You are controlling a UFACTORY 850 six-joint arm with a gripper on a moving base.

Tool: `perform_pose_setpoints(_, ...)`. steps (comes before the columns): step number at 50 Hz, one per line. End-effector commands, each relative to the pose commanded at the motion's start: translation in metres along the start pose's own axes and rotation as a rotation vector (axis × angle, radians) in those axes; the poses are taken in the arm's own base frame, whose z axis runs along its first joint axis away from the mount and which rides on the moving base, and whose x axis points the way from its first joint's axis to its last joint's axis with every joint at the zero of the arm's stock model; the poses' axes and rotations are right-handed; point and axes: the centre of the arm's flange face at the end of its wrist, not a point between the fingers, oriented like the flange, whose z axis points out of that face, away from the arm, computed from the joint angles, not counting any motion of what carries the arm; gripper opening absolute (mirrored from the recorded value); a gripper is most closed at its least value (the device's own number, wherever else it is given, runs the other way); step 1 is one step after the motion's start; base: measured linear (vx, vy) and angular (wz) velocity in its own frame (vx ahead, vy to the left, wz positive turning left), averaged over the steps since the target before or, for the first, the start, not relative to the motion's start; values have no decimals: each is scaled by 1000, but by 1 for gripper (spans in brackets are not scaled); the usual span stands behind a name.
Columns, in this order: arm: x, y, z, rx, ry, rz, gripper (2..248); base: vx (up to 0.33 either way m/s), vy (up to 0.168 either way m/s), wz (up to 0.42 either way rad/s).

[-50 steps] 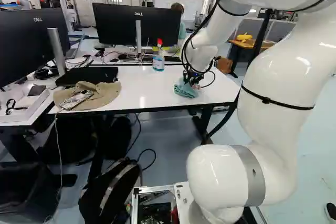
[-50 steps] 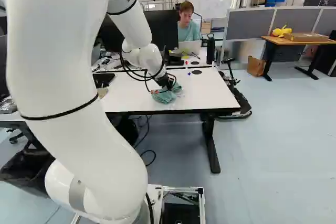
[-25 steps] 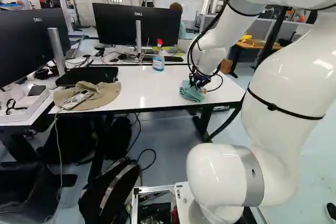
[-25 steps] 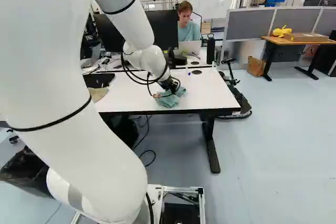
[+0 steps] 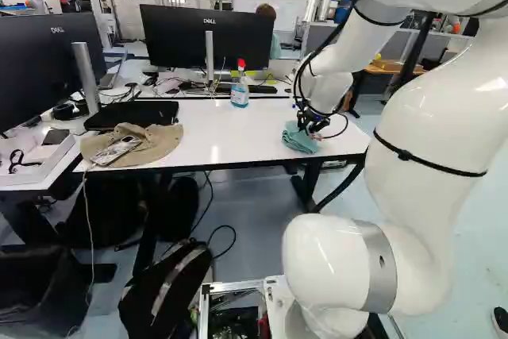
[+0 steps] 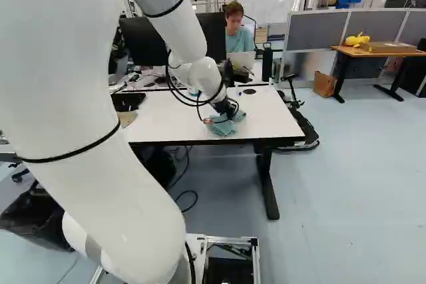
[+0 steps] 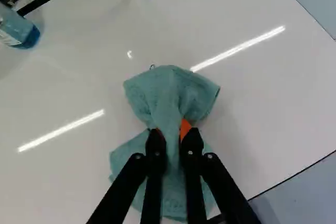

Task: Clean the table with the green towel

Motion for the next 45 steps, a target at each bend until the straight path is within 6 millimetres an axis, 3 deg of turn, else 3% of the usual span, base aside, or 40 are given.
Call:
perform_pose_setpoints(22, 28, 21, 17, -27, 13, 41, 46, 0, 0, 0)
perform_pose_setpoints(32, 39, 12, 26, -18, 16, 29, 46, 0, 0, 0)
perform_pose_setpoints(45, 33, -6, 24, 3, 11, -2, 46, 0, 0, 0)
